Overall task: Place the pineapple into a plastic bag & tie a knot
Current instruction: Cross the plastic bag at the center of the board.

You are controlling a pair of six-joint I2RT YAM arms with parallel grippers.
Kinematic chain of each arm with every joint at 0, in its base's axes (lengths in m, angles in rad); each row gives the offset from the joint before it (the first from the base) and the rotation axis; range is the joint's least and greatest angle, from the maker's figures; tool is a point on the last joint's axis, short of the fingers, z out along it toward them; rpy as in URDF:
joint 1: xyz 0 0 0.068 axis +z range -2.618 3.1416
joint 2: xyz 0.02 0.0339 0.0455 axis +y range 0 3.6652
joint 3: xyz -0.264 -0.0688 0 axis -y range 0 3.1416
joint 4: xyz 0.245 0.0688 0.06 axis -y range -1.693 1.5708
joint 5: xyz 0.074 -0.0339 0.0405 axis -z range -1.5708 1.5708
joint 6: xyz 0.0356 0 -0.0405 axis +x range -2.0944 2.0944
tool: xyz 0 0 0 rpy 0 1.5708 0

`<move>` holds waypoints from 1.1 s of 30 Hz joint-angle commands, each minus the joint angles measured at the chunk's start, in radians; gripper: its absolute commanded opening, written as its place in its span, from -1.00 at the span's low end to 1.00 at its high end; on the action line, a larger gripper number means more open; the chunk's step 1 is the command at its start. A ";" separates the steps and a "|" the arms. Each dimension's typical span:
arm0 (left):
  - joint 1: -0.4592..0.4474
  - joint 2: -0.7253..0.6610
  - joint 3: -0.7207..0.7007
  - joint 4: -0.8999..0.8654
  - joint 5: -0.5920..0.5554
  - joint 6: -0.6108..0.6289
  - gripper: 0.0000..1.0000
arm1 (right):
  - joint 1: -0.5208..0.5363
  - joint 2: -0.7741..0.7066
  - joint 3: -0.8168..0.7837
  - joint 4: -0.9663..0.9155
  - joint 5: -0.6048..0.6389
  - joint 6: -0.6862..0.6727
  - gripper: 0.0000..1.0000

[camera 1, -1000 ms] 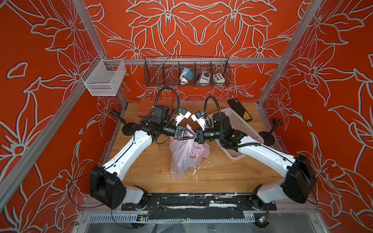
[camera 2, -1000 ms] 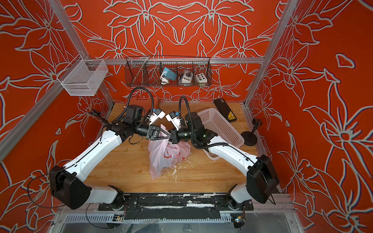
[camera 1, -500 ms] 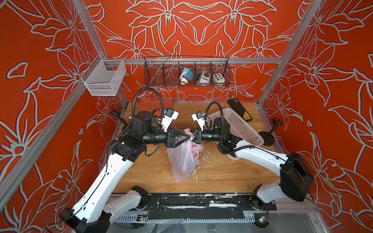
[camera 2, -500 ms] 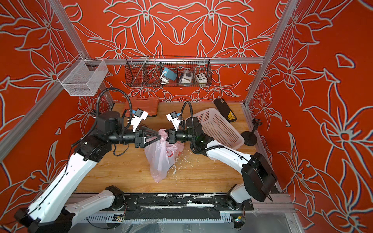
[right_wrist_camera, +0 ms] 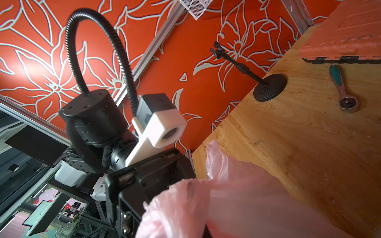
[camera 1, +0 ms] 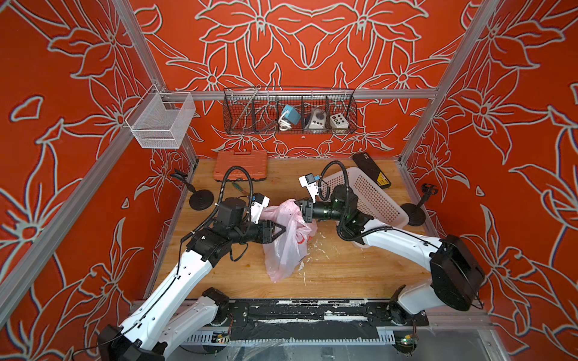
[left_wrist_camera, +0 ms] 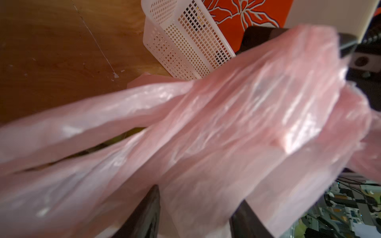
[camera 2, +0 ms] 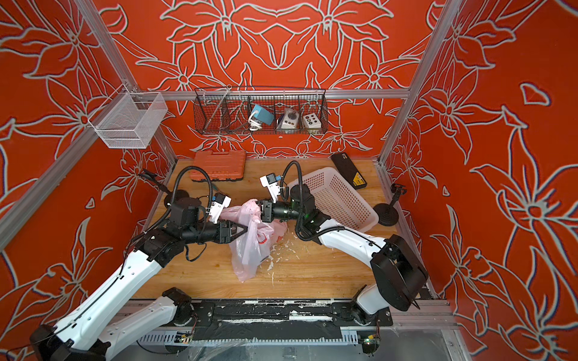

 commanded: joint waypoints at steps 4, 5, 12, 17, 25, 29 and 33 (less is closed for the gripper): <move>-0.024 -0.014 -0.020 0.241 0.139 -0.085 0.02 | 0.000 -0.012 0.012 0.123 0.017 0.014 -1.00; -0.027 -0.014 -0.018 0.257 0.146 -0.089 -0.04 | 0.001 -0.010 0.011 0.124 0.018 0.013 -1.00; -0.037 0.054 0.068 0.118 0.017 -0.039 -0.80 | 0.001 0.008 0.004 0.123 0.002 0.014 -1.00; -0.042 0.038 0.057 0.139 0.004 -0.037 -1.00 | 0.001 -0.039 -0.016 -0.002 0.049 -0.073 -1.00; -0.079 -0.050 0.057 0.115 0.029 0.022 -1.00 | -0.004 -0.074 0.013 -0.195 0.128 -0.195 -1.00; -0.078 -0.069 0.096 -0.033 -0.159 0.081 0.02 | -0.004 -0.070 0.028 -0.170 0.061 -0.178 -1.00; -0.079 -0.047 0.115 -0.083 -0.205 0.143 0.24 | -0.004 -0.074 0.046 -0.175 0.018 -0.173 -1.00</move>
